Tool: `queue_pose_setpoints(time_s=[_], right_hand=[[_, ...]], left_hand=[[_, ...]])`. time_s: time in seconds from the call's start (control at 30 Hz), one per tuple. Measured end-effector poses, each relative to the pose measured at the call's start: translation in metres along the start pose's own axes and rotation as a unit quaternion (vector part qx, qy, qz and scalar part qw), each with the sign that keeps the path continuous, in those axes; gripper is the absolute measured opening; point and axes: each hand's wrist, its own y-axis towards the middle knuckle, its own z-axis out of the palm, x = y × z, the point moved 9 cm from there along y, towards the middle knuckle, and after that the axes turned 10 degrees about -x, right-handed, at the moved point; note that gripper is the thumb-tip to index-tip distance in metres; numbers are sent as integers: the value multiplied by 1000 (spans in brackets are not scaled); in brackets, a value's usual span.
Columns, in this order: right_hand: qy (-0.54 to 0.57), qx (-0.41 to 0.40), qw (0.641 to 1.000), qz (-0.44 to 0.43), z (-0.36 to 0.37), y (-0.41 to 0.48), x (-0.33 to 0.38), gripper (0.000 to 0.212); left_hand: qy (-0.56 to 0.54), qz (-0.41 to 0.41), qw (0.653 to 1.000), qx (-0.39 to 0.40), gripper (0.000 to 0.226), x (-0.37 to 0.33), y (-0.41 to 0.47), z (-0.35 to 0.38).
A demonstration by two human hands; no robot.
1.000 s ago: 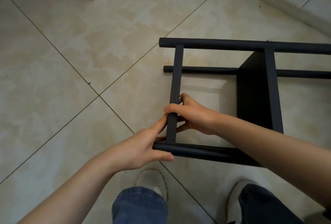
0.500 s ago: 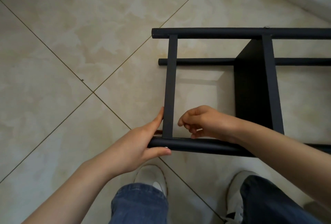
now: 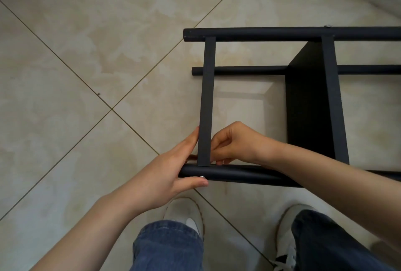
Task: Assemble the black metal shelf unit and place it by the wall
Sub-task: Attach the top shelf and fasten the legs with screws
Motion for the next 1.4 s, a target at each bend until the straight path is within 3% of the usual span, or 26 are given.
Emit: queue_pose_setpoints(time_s=[0.5,0.93,1.17,1.3,1.4], right_hand=[[3,-6,1000,-7,0,-2,4,10],[37,39,998,7,4,0,-2,9],[67,110,987,94,11,2,-15,10],[61,145,976,151,21,6,-26,23],[61,165,970,170,26,5,-26,18]], left_hand=[[3,-2,1000,-3,102,0,0,0],[3,-3,1000,-1,102,0,0,0],[2,-4,1000,-1,102,0,0,-1],[7,-3,1000,0,102,0,0,-1],[12,-1,1000,0,103,0,0,-1]])
